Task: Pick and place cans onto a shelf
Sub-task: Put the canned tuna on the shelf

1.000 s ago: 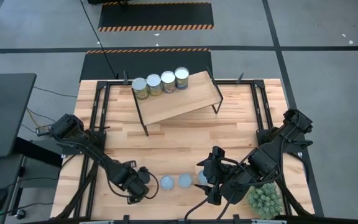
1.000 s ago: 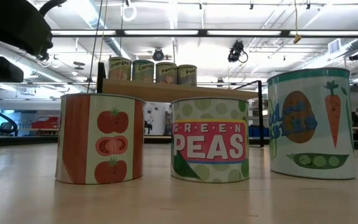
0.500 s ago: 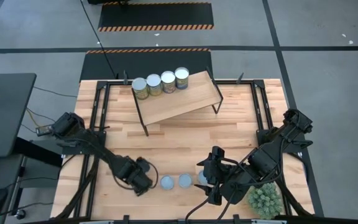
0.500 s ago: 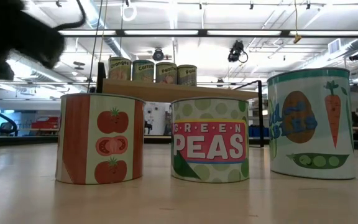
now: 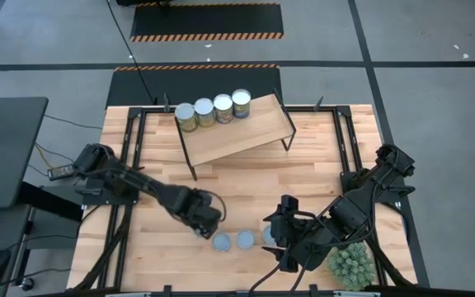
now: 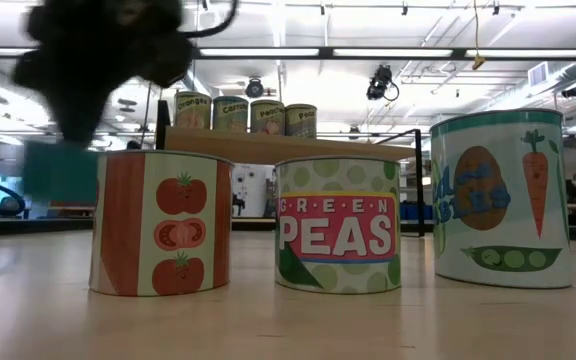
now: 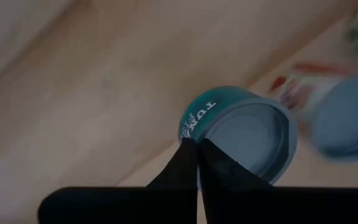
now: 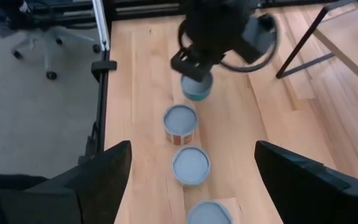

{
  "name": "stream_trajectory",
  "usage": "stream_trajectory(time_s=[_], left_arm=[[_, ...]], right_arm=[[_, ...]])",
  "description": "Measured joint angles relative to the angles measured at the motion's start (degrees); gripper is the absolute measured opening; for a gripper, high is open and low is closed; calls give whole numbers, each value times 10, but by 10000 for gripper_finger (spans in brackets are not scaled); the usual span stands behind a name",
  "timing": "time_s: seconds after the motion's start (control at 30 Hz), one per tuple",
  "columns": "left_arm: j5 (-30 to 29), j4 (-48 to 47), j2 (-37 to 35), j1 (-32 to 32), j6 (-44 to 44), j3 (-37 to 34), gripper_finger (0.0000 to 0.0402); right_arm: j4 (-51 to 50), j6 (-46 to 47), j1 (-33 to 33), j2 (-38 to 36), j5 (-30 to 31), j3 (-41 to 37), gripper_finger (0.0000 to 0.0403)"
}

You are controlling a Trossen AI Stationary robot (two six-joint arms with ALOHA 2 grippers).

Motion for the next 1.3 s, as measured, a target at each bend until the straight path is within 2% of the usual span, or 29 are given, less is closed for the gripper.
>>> stream_trajectory(time_s=[0.4,0.7,0.83,1.03,1.3], left_arm=[[5,-33,0,121,120,118,1],[-13,-142,0,226,243,256,1],[-16,-177,-1,268,279,296,1],[-22,-239,-1,310,325,319,1],[-85,-313,-1,344,353,317,0]], right_arm=[[-41,17,7,-1,0,0,348],[-55,26,7,-1,0,0,348],[-54,28,7,-1,2,0,348],[-53,42,7,-1,12,0,348],[-44,46,6,-1,18,0,348]])
